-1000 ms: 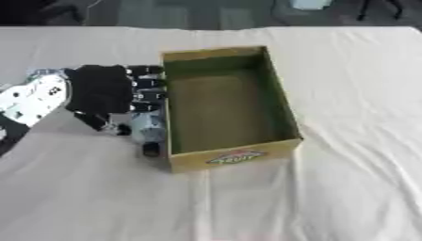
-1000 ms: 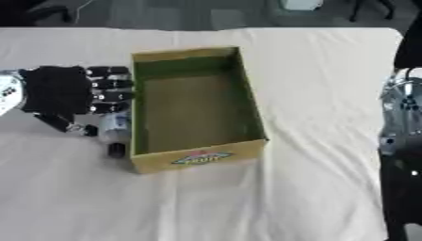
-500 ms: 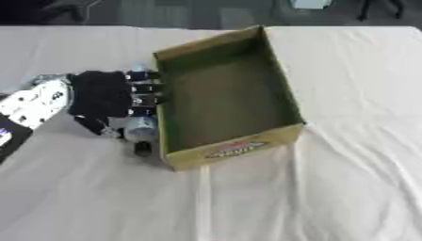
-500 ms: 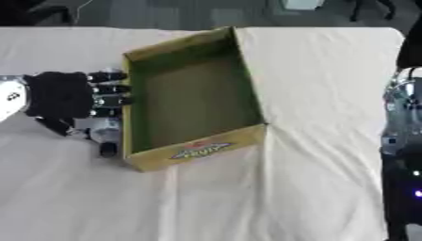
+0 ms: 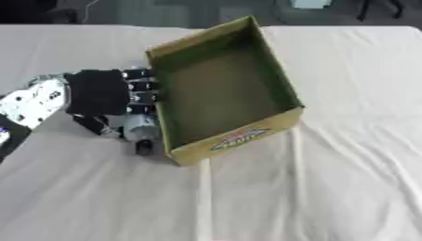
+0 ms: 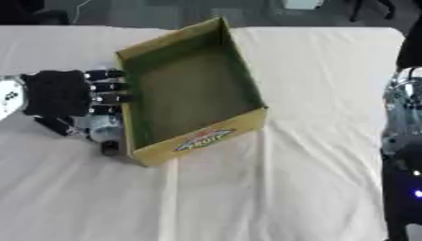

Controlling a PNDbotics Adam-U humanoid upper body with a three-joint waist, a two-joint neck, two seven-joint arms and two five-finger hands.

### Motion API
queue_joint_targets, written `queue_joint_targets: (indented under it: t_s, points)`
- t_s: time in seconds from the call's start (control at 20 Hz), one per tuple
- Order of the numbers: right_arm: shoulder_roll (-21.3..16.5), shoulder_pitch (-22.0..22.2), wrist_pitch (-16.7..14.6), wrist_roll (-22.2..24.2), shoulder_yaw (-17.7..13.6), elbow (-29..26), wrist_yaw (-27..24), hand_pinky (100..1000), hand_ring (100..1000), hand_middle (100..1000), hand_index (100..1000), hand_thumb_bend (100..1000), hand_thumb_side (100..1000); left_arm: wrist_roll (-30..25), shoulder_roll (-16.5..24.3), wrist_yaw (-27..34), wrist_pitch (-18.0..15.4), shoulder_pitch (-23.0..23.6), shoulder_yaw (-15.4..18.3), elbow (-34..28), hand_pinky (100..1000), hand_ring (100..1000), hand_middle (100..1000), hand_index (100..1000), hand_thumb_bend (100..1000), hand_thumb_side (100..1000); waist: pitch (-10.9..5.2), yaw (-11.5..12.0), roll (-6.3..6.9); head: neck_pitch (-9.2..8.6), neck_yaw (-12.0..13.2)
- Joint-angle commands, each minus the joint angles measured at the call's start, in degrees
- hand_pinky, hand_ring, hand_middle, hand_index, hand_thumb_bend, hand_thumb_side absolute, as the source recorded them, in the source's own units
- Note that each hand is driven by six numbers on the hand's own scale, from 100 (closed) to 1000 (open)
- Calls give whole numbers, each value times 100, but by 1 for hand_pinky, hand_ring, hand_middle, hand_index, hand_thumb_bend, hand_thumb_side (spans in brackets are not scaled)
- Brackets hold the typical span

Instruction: Pick up objects on the table and place them in the box.

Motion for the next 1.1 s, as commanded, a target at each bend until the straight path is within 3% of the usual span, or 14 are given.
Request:
queue_joint_targets:
  t_s: [0.05, 0.45, 0.65, 0.85, 1.0, 1.1]
  points:
    - [-68, -59, 13, 8, -44, -75, 10, 320, 441, 477, 692, 100, 864, 1258, 149, 90, -1282, -109, 106, -151, 926, 893, 822, 799, 473, 582, -77, 18, 18, -2, 8]
    - [-94, -29, 18, 15, -40, -75, 15, 320, 441, 477, 692, 100, 863, 1135, 257, 247, -1282, -234, 233, -394, 998, 975, 875, 802, 489, 590, -103, 46, 31, -5, -8]
    - [-101, -20, 15, 16, -41, -75, 19, 320, 441, 477, 692, 100, 863, 1089, 291, 356, -1282, -237, 279, -450, 1000, 947, 861, 798, 488, 591, -107, 57, 31, -23, -20]
    - [-104, -8, 19, 17, -44, -75, 26, 320, 442, 478, 693, 100, 864, 1130, 303, 515, -1255, -245, 331, -510, 991, 780, 752, 755, 506, 576, -109, 66, 25, -39, -28]
    - [-105, -4, 21, 22, -42, -75, 29, 320, 442, 477, 693, 100, 863, 1088, 310, 610, -1195, -236, 336, -492, 924, 655, 648, 752, 497, 579, -111, 69, 24, -47, -24]
    - [-105, -5, 19, 22, -42, -75, 28, 320, 442, 477, 693, 100, 864, 1004, 305, 649, -1170, -229, 330, -458, 755, 619, 633, 761, 491, 583, -111, 68, 24, -51, -26]
